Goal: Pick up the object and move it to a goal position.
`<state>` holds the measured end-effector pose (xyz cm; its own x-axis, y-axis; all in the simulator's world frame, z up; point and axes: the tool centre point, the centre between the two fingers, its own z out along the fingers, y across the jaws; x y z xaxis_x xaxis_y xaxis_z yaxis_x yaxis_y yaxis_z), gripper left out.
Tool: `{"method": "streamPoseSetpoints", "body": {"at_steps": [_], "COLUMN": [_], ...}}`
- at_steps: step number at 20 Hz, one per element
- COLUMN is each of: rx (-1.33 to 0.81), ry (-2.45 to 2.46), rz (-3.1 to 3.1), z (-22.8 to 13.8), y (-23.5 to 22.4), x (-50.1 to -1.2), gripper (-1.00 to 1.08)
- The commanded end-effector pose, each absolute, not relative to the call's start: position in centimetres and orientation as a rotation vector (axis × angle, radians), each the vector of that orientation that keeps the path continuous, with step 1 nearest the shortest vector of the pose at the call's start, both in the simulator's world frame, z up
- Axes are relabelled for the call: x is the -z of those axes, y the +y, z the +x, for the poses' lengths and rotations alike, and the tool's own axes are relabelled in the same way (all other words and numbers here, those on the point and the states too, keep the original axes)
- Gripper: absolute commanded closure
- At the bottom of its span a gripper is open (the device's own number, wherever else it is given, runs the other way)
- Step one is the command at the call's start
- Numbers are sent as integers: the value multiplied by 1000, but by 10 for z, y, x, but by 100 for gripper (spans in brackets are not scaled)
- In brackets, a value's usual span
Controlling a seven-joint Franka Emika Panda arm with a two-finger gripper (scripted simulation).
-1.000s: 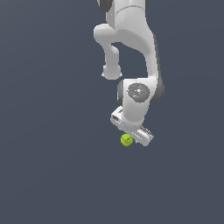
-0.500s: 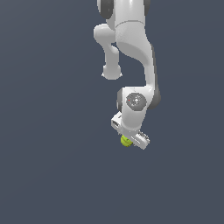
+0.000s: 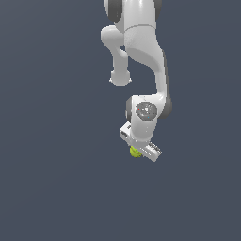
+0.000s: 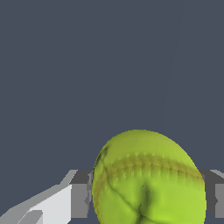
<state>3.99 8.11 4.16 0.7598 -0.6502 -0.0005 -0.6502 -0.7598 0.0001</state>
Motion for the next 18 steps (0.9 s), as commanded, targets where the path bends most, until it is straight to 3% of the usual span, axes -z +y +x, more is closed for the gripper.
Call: {"method": "streamPoseSetpoints", "body": {"at_steps": [1,10,18], "rx": [0,-1,-1], "ry": [1089,1089,1089], "rz": [-2947,-2947,-2947], "z": [40,40,40], "y": [81,70,9], "x": [-41,-43,-54], "gripper": [108,108,108]}}
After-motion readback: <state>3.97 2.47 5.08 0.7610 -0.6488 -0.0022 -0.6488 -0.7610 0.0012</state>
